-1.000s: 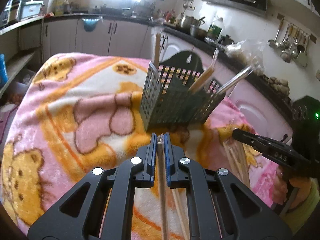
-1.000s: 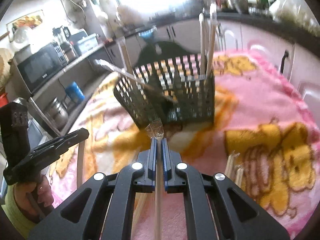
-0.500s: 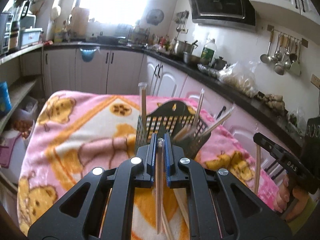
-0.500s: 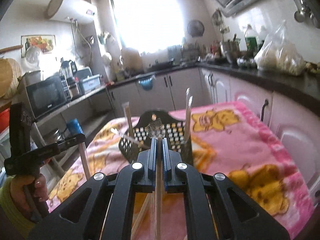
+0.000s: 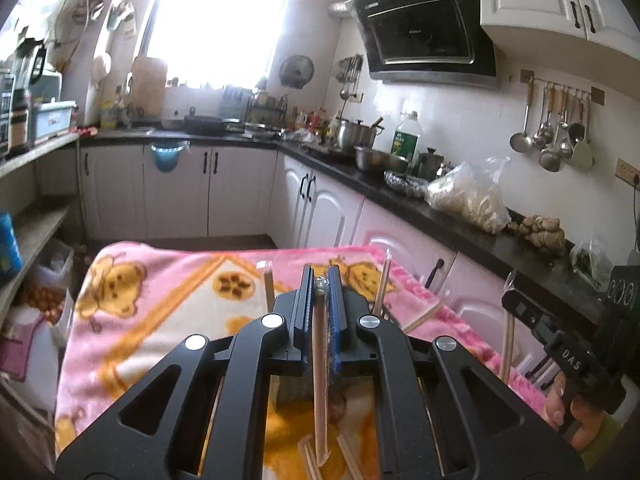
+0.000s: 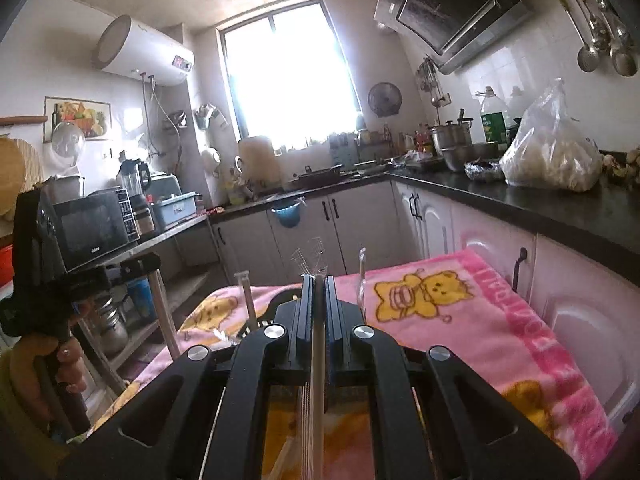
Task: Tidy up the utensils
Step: 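Lift both held chopsticks upright and carry them over the caddy, then lower both chopsticks into the caddy and open both tools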
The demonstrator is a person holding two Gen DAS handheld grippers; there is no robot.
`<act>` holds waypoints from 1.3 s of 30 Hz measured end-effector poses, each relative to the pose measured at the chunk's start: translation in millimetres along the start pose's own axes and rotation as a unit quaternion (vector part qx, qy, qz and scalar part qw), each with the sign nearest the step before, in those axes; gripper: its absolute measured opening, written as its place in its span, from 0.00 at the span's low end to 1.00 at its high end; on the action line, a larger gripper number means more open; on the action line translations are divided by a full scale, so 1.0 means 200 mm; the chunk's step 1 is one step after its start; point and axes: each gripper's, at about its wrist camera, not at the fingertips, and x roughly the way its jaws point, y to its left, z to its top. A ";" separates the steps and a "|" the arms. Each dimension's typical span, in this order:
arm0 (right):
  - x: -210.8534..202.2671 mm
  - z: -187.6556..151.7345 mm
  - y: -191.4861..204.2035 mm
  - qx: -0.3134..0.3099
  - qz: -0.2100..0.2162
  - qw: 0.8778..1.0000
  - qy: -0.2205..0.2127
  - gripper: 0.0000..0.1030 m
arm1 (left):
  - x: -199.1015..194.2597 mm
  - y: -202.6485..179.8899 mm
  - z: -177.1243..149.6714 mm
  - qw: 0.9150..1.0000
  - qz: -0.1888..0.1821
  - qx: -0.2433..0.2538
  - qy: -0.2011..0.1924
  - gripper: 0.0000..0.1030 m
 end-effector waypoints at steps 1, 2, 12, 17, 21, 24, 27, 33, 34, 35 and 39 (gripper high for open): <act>0.01 0.01 0.00 0.000 0.000 1.000 -0.002 0.05 | 0.00 0.00 0.02 1.000 0.002 0.002 -0.004 0.02; 0.03 0.02 0.00 0.000 0.000 1.000 -0.004 0.05 | 0.01 0.00 0.04 1.000 0.003 0.004 -0.007 0.02; 0.16 0.17 0.01 -0.006 -0.003 0.999 -0.042 0.05 | 0.10 0.01 0.21 0.999 0.027 0.004 -0.044 0.02; 0.22 0.22 0.01 -0.004 -0.008 0.998 -0.068 0.05 | 0.17 0.02 0.26 0.998 0.035 0.000 -0.061 0.02; 0.28 0.26 0.02 -0.009 -0.011 0.996 -0.091 0.05 | 0.22 0.03 0.26 0.997 0.041 -0.003 -0.068 0.02; 0.35 0.29 0.04 -0.015 -0.013 0.994 -0.110 0.05 | 0.25 0.03 0.24 0.996 0.045 -0.003 -0.079 0.02; 0.42 0.31 0.05 -0.017 -0.017 0.992 -0.126 0.05 | 0.27 0.04 0.20 0.995 0.049 -0.001 -0.087 0.02; 0.59 0.31 0.08 -0.019 -0.027 0.990 -0.137 0.05 | 0.32 0.06 0.13 0.995 0.047 -0.003 -0.092 0.02; 0.61 0.31 0.09 -0.020 -0.026 0.990 -0.137 0.05 | 0.33 0.07 0.12 0.995 0.046 -0.002 -0.092 0.02; 0.63 0.31 0.09 -0.020 -0.026 0.990 -0.136 0.05 | 0.34 0.07 0.11 0.995 0.047 0.000 -0.091 0.02; 0.71 0.28 0.11 -0.024 -0.029 0.990 -0.139 0.05 | 0.36 0.08 0.07 0.995 0.045 -0.003 -0.093 0.02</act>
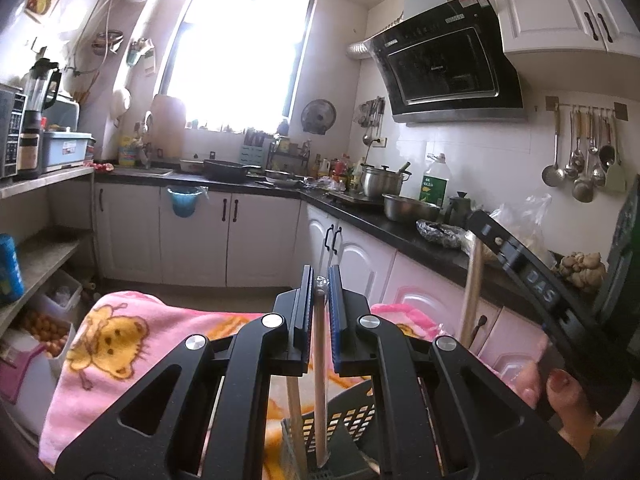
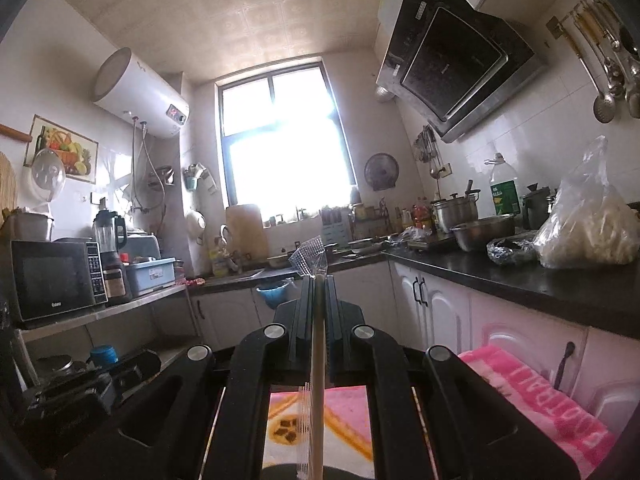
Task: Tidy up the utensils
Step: 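Lower both chopsticks into the caddy and open both tools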
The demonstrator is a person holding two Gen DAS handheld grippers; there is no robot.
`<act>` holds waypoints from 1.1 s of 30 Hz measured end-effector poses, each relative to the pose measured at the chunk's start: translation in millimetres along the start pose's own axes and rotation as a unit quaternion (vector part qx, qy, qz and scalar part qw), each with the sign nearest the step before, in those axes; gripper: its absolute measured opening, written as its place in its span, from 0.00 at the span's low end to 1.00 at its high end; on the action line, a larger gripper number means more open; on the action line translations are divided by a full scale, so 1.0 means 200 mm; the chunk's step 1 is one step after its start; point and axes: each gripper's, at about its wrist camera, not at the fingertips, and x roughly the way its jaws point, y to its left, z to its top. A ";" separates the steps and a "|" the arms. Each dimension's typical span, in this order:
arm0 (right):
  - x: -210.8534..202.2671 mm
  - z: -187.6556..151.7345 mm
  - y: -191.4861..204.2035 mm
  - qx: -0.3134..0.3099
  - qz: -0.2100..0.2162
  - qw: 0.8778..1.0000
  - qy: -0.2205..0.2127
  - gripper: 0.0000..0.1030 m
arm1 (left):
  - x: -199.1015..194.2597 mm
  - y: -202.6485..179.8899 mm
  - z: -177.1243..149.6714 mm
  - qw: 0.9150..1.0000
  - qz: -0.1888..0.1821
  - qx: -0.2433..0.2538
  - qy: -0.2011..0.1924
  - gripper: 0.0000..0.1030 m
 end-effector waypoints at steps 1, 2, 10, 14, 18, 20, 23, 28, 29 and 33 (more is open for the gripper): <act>0.01 -0.01 0.00 -0.001 -0.001 1.000 0.000 0.05 | 0.01 0.01 -0.01 1.000 -0.001 -0.002 0.001 0.02; 0.02 -0.02 0.01 -0.002 0.000 1.000 -0.001 0.05 | 0.01 0.01 -0.02 1.000 -0.001 -0.003 0.003 0.02; 0.06 -0.13 0.04 -0.016 -0.020 1.000 -0.013 0.05 | 0.04 0.05 -0.14 1.000 -0.004 -0.022 0.019 0.02; 0.08 -0.17 0.06 -0.026 -0.024 0.999 -0.009 0.05 | 0.05 0.07 -0.19 0.999 -0.005 -0.026 0.029 0.03; 0.09 -0.22 0.07 -0.029 -0.023 0.999 -0.002 0.05 | 0.05 0.07 -0.23 0.999 -0.007 -0.029 0.038 0.03; 0.10 -0.24 0.07 -0.028 -0.021 0.999 0.000 0.05 | 0.06 0.07 -0.25 0.999 -0.008 -0.030 0.042 0.03; 0.10 -0.26 0.08 -0.029 -0.015 0.999 0.003 0.05 | 0.06 0.08 -0.27 0.998 -0.008 -0.032 0.047 0.03; 0.09 -0.31 0.08 -0.031 0.002 0.999 0.021 0.07 | 0.07 0.09 -0.31 0.998 -0.007 -0.032 0.052 0.03; 0.08 -0.31 0.07 -0.026 0.006 0.999 0.026 0.08 | 0.06 0.10 -0.31 0.998 -0.007 -0.032 0.051 0.03; 0.04 -0.32 0.05 -0.018 0.019 0.998 0.049 0.09 | 0.06 0.11 -0.31 0.998 -0.006 -0.036 0.053 0.03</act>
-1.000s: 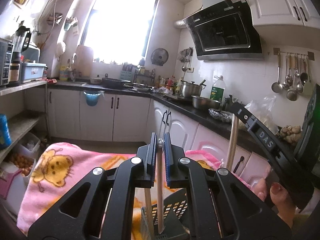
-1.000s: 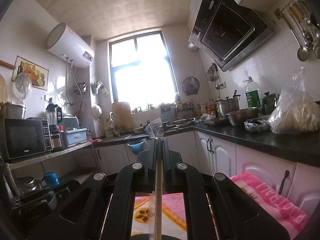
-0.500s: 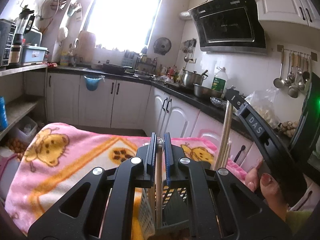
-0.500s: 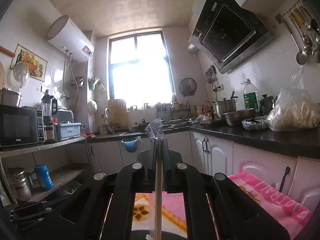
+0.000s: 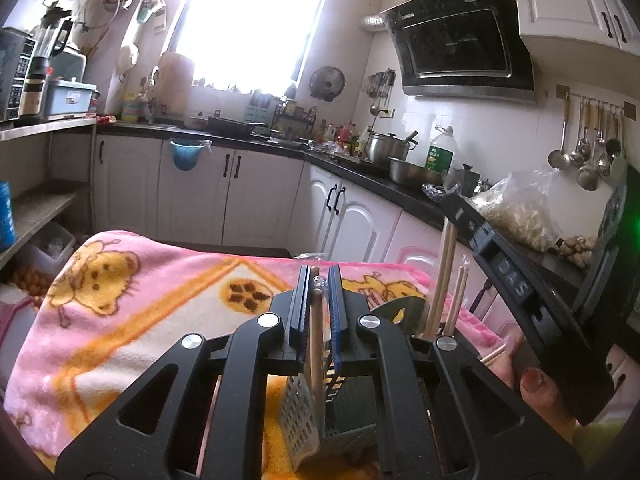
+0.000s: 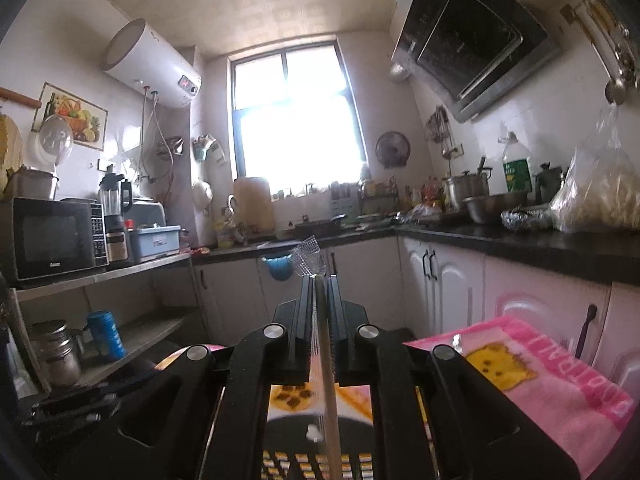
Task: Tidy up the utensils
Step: 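Lower both chopsticks into the caddy and open both tools, then withdraw both open tools from the caddy back toward the chopsticks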
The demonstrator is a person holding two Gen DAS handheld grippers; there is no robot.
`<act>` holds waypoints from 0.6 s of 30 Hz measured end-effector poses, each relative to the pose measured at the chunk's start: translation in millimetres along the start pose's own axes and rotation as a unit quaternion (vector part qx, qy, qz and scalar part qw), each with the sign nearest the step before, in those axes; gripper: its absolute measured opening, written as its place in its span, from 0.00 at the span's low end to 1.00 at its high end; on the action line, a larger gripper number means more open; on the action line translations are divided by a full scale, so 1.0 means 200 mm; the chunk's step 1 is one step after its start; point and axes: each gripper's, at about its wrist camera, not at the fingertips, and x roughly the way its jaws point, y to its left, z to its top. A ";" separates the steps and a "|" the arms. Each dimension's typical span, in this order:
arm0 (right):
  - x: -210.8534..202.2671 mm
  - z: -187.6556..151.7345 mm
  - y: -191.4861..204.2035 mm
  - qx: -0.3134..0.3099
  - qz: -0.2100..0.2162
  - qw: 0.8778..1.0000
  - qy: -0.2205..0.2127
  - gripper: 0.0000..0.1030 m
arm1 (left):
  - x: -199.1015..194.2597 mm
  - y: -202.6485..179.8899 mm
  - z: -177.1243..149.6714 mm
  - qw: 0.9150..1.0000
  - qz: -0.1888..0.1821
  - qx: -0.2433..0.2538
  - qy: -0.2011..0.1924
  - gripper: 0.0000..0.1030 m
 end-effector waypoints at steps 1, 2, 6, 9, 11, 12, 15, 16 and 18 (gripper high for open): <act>-0.01 0.00 0.00 0.000 0.003 1.000 0.005 0.09 | 0.00 0.00 0.00 1.000 0.000 0.000 0.000 0.03; -0.02 -0.01 0.00 0.002 0.007 1.000 0.011 0.10 | -0.01 0.00 0.00 1.000 0.001 0.000 0.000 0.03; -0.07 -0.02 -0.01 0.002 0.015 1.000 0.026 0.14 | -0.02 0.00 0.00 1.000 0.003 -0.002 0.002 0.03; -0.11 -0.02 -0.02 0.002 0.018 0.999 0.039 0.20 | -0.02 0.00 0.00 1.000 0.004 -0.005 0.004 0.03; -0.15 -0.01 -0.03 0.005 0.017 0.999 0.047 0.26 | -0.02 0.01 0.00 1.000 0.005 -0.007 0.004 0.03; -0.18 0.00 -0.03 0.008 0.019 0.999 0.048 0.29 | -0.03 0.01 0.00 1.000 0.005 -0.009 0.005 0.03; -0.24 0.01 -0.06 0.012 0.018 0.998 0.052 0.33 | -0.04 0.02 -0.01 1.000 0.009 -0.011 0.006 0.09; -0.28 0.01 -0.07 0.013 0.012 0.998 0.056 0.36 | -0.04 0.02 -0.01 1.000 0.011 -0.013 0.006 0.11; -0.33 0.01 -0.09 0.018 0.000 0.998 0.064 0.37 | -0.05 0.03 -0.01 1.000 0.013 -0.018 0.007 0.21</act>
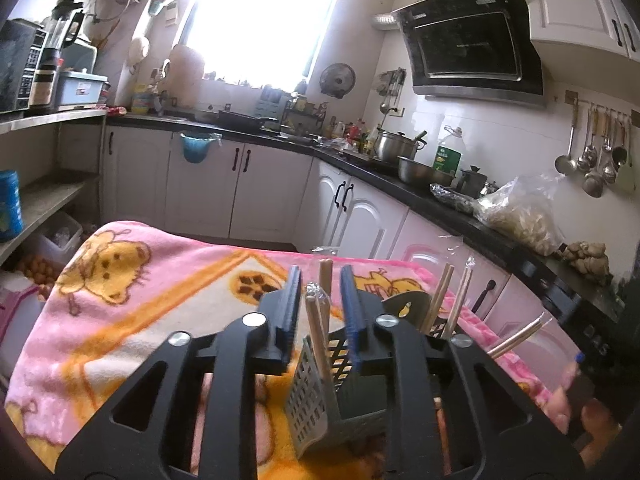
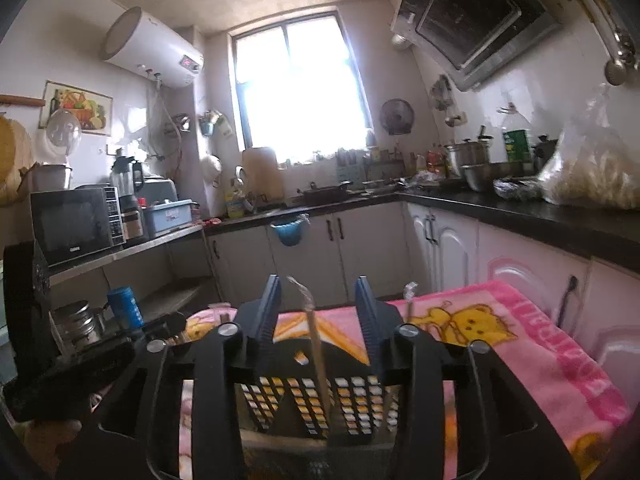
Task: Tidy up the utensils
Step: 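Withdraw both open tools from the caddy back toward the chopsticks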
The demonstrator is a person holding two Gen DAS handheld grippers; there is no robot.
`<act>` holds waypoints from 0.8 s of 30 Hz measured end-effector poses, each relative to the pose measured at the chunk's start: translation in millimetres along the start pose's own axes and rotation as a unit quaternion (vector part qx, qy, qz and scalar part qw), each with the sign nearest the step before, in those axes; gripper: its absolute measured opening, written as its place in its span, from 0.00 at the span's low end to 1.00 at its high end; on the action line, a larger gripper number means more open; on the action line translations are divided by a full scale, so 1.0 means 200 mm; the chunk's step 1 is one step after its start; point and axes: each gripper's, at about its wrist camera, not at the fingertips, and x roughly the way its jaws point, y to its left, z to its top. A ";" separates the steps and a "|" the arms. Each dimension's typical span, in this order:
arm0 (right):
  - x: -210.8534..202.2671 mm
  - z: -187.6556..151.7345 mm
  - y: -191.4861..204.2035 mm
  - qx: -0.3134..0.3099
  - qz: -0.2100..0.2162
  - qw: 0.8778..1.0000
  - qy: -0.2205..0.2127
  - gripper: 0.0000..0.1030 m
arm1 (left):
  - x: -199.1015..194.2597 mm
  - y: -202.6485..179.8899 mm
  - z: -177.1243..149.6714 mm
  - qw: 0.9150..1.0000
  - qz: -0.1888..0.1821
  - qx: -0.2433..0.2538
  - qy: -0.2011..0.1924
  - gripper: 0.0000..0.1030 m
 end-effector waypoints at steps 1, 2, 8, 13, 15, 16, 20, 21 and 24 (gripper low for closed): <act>-0.02 0.00 -0.01 0.002 -0.001 1.000 0.004 0.37 | -0.01 0.01 0.00 1.000 0.001 -0.003 0.001 0.25; -0.04 -0.01 -0.01 0.002 -0.002 1.000 0.007 0.37 | -0.01 0.01 0.00 1.000 0.002 -0.007 0.004 0.29; -0.17 -0.06 -0.02 -0.004 -0.021 0.999 0.026 0.41 | -0.08 0.03 -0.01 1.000 0.007 -0.014 0.003 0.42; -0.23 -0.10 -0.02 -0.002 -0.014 0.999 0.051 0.49 | -0.17 0.03 -0.03 1.000 0.010 -0.004 0.008 0.51; -0.26 -0.12 -0.02 -0.006 -0.013 0.998 0.056 0.51 | -0.21 0.03 -0.05 1.000 0.017 -0.002 0.011 0.57; -0.27 -0.12 -0.01 -0.009 -0.016 0.998 0.057 0.54 | -0.22 0.04 -0.06 1.000 0.018 -0.004 0.013 0.57; -0.33 -0.13 0.01 -0.015 -0.019 0.998 0.058 0.63 | -0.29 0.04 -0.10 1.000 0.016 -0.009 0.018 0.69; -0.35 -0.14 0.02 -0.019 -0.021 0.998 0.060 0.66 | -0.32 0.03 -0.11 1.000 0.016 -0.008 0.018 0.71; -0.39 -0.14 0.03 -0.025 -0.027 0.997 0.067 0.69 | -0.36 0.02 -0.14 1.000 0.013 -0.010 0.025 0.79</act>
